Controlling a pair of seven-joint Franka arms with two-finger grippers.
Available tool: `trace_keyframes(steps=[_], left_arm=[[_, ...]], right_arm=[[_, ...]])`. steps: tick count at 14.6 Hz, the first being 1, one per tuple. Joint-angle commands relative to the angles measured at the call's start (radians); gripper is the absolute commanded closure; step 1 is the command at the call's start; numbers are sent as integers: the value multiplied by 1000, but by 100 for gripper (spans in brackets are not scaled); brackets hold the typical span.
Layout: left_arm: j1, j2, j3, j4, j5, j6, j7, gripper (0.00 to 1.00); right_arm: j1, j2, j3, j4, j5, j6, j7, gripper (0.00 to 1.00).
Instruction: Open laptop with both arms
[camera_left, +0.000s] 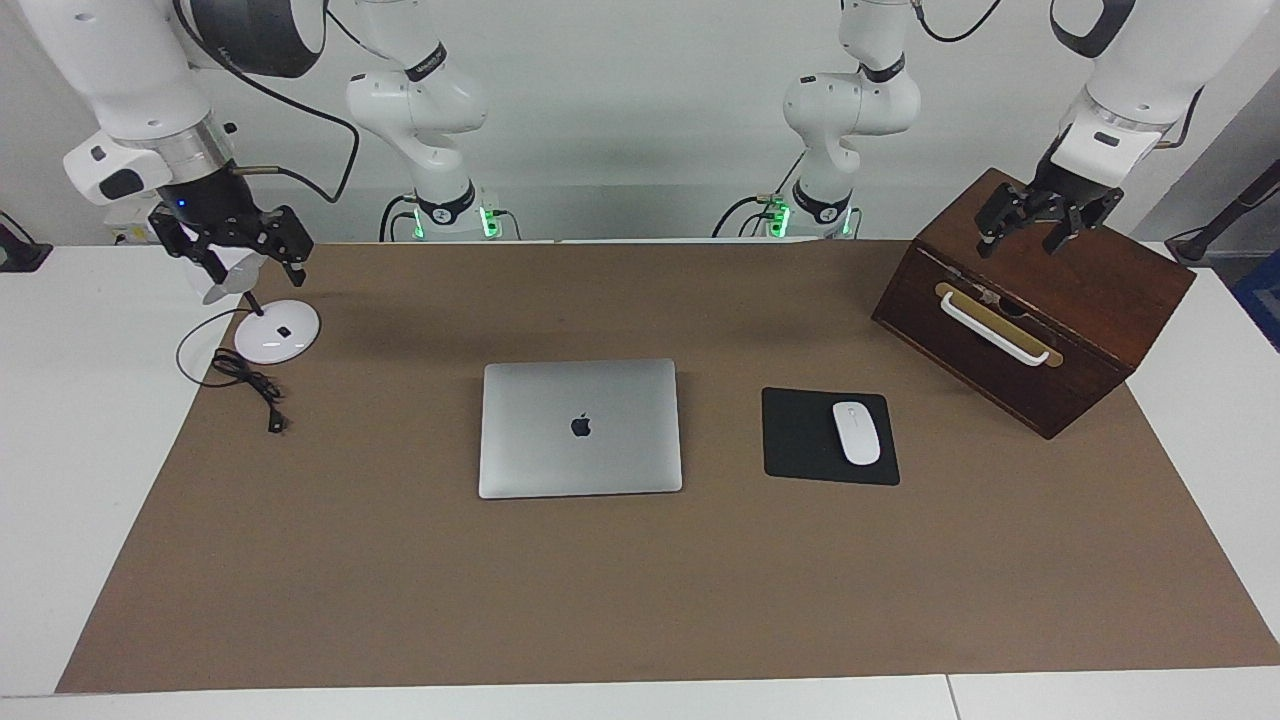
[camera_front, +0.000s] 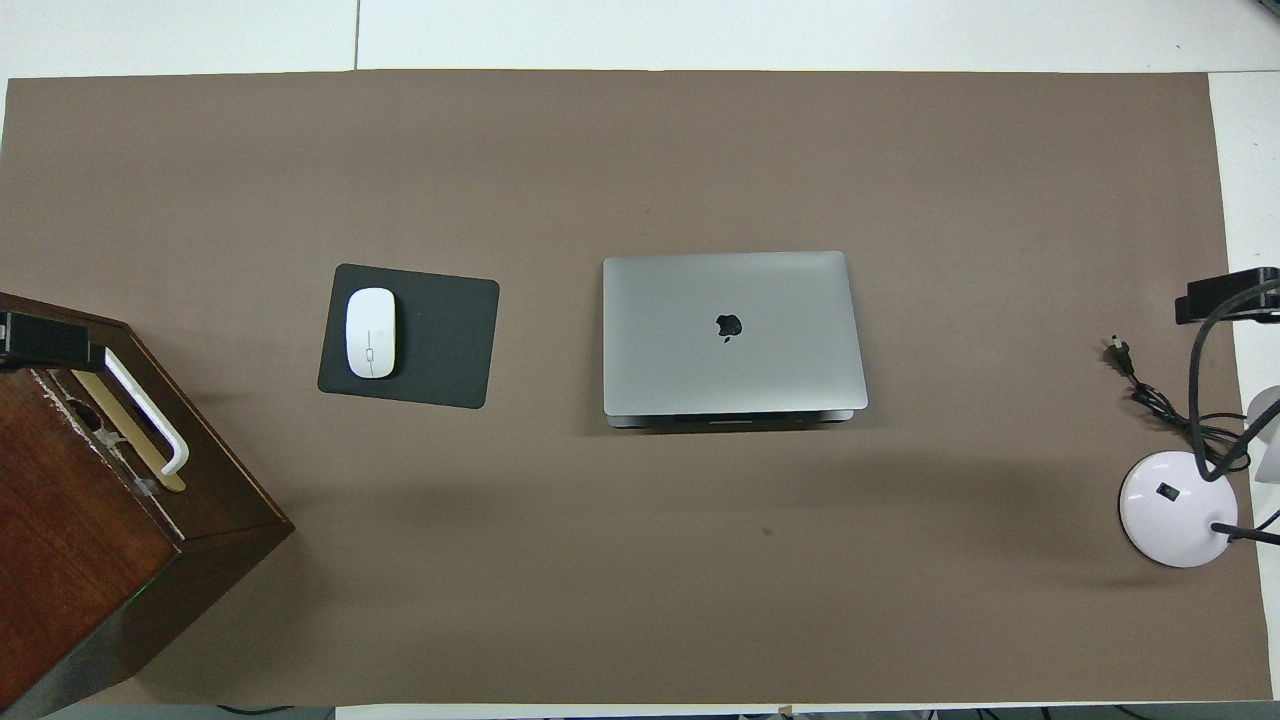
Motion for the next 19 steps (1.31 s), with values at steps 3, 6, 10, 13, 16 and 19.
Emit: trace_keyframes(steps=[3, 6, 10, 13, 16, 19], left_arm=[[1, -6, 3, -13, 14, 53, -10, 100], [1, -5, 3, -12, 14, 58, -24, 100], [1, 1, 5, -9, 13, 137, -18, 100], [-2, 6, 2, -13, 6, 220, -7, 100], [-6, 7, 2, -25, 0, 308, -1, 100], [-14, -23, -1, -126, -7, 415, 1, 100]], right_arm=[[-4, -22, 2, -29, 14, 23, -3, 0], [-4, -22, 4, -29, 14, 21, 4, 0], [-11, -62, 4, -119, 91, 90, 18, 0], [-1, -120, 4, -246, 142, 213, 52, 0], [51, -149, 8, -305, 171, 271, 168, 0], [111, -244, 8, -486, 210, 446, 248, 0]])
